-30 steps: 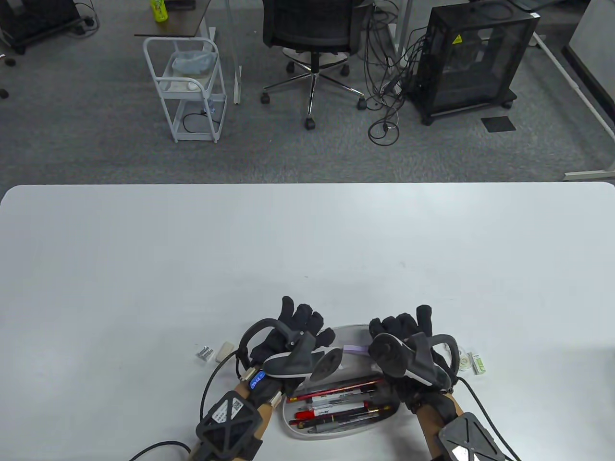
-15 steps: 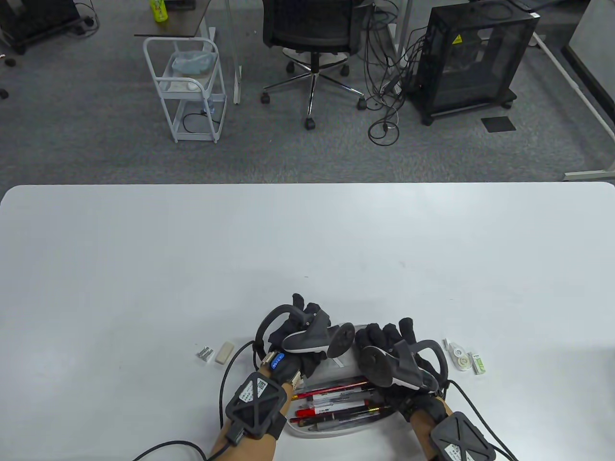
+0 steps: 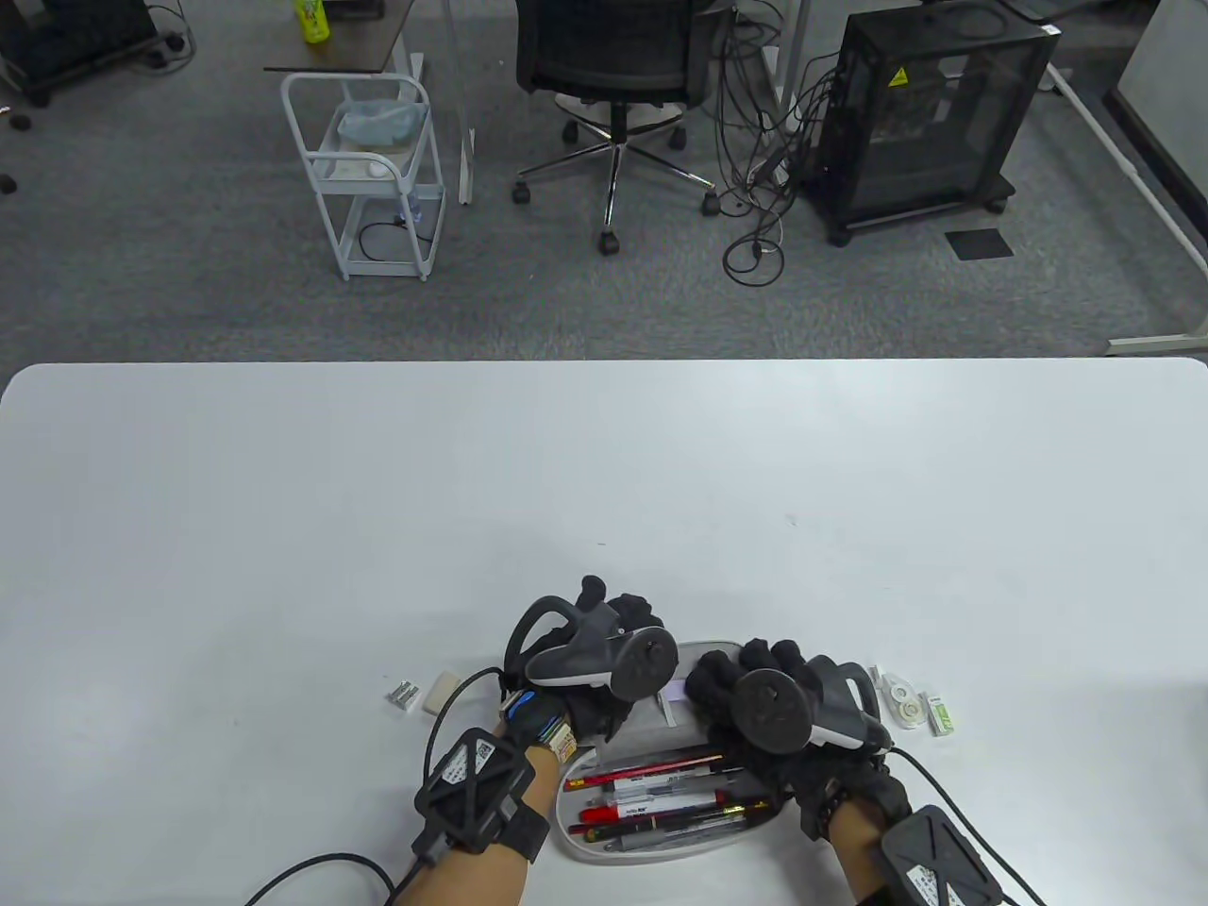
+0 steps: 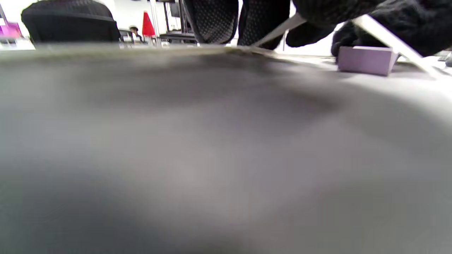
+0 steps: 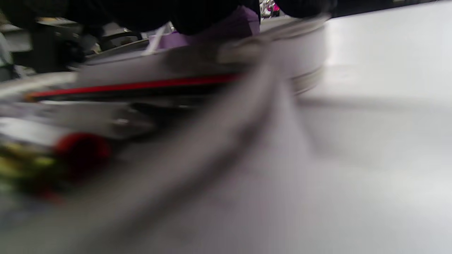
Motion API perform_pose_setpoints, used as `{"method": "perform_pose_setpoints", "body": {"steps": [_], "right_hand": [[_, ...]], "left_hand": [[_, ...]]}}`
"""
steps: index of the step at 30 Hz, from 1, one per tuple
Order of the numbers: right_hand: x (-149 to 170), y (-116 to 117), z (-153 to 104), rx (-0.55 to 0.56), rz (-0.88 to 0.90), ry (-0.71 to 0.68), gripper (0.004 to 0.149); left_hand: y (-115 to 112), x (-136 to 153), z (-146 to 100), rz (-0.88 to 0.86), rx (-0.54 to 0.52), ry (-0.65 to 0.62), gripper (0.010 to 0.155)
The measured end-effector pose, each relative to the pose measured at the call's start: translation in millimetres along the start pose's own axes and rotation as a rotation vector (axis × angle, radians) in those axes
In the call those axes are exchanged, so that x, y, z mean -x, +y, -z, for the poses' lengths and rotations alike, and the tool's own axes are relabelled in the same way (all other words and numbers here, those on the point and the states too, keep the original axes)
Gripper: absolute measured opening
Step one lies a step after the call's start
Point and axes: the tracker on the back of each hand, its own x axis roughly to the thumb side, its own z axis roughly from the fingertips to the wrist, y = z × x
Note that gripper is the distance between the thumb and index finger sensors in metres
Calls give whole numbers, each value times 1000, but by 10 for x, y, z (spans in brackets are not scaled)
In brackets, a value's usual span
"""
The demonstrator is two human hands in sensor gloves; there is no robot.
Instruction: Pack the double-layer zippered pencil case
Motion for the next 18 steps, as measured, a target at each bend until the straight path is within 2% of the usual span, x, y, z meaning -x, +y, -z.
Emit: {"method": "perform_pose_setpoints", "body": {"steps": [2, 5, 9, 11, 12, 15, 17, 18], "right_hand": [[-60, 57, 15, -17, 78, -21, 62], [-50, 116, 12, -25, 108, 1, 71], [46, 163, 6, -37, 313, 26, 75], [64, 166, -1, -44, 350, 28, 75], [65, 158, -14, -28, 351, 23, 75], [104, 55, -72, 54, 378, 7, 76], [145, -53, -137, 126, 404, 42, 76], [168, -135, -194, 186, 394, 80, 74]], "left_hand": [[-1, -8, 37, -72, -37, -2, 39], [-35, 31, 82, -92, -22, 34, 39], [-98, 90, 122, -151, 63, 127, 38], [-50, 83, 69, -165, -17, 139, 38], [7, 79, 13, -138, -102, 156, 39], [184, 98, -149, -29, -186, 186, 60], [213, 122, -226, -13, -114, 197, 83], [182, 139, -248, -19, -5, 206, 93]]}}
